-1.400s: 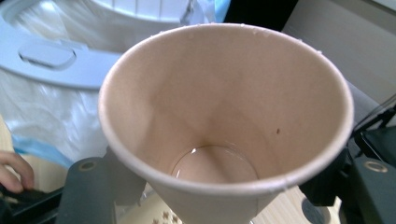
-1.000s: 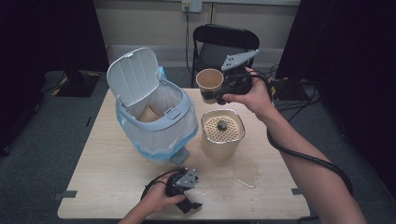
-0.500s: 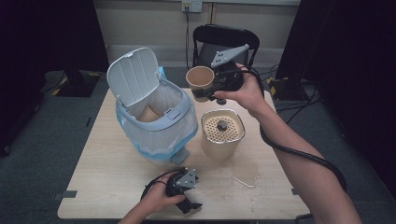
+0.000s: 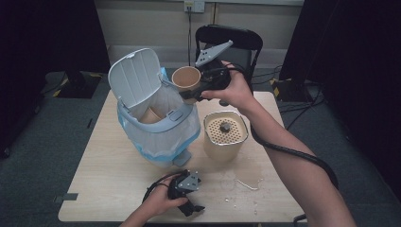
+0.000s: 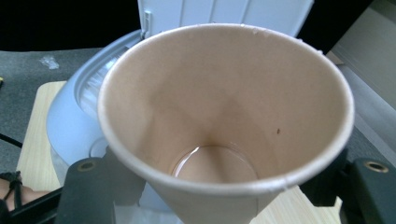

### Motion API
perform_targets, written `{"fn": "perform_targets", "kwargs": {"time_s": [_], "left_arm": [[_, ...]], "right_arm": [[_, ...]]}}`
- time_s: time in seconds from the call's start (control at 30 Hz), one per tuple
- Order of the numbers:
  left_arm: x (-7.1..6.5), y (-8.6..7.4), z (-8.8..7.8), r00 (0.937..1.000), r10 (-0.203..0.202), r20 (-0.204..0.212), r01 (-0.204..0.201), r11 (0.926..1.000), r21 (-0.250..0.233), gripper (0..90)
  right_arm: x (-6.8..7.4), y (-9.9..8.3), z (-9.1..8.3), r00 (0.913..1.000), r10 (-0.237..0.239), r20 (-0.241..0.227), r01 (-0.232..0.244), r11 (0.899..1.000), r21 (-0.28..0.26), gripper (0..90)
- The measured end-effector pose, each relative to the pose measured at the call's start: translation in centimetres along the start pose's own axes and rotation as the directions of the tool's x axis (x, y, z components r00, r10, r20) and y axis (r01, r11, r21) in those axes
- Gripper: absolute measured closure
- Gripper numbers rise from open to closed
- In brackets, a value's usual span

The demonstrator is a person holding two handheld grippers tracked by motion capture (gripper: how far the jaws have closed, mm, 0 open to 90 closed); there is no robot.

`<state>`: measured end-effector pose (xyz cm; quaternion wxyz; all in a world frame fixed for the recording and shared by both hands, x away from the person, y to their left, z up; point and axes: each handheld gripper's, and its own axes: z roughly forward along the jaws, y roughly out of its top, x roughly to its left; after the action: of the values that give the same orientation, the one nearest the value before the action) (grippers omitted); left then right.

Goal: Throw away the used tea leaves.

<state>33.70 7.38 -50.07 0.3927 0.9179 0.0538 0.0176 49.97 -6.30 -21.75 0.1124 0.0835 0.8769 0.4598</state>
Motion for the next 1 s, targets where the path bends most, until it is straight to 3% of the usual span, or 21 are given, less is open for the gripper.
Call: {"fn": "perform_targets", "kwargs": {"time_s": [0.13,0.6,0.77,1.0], "left_arm": [[-0.1,0.0,0.1,0.9999,-0.016,-0.004,0.016,0.9998,-0.013,6.2],[-0.1,0.0,0.1,0.9999,-0.013,-0.007,0.013,0.9999,-0.008,6.2],[-0.1,0.0,0.1,0.9999,-0.013,-0.004,0.013,0.9999,-0.01,6.2],[0.0,0.0,0.0,1.0,0.0,-0.005,0.0,1.0,0.0,6.2]], "right_arm": [[0.2,0.5,0.8,0.9997,-0.006,-0.026,0.005,1.0,-0.01,30.6],[1.2,1.9,3.7,0.9964,-0.035,-0.078,0.036,0.999,0.007,29.8],[1.4,2.1,4.7,0.9941,0.003,-0.108,-0.002,1.0,0.011,14.2],[1.1,1.1,3.8,0.9927,0.028,-0.117,-0.029,1.0,-0.005,14.5]]}}
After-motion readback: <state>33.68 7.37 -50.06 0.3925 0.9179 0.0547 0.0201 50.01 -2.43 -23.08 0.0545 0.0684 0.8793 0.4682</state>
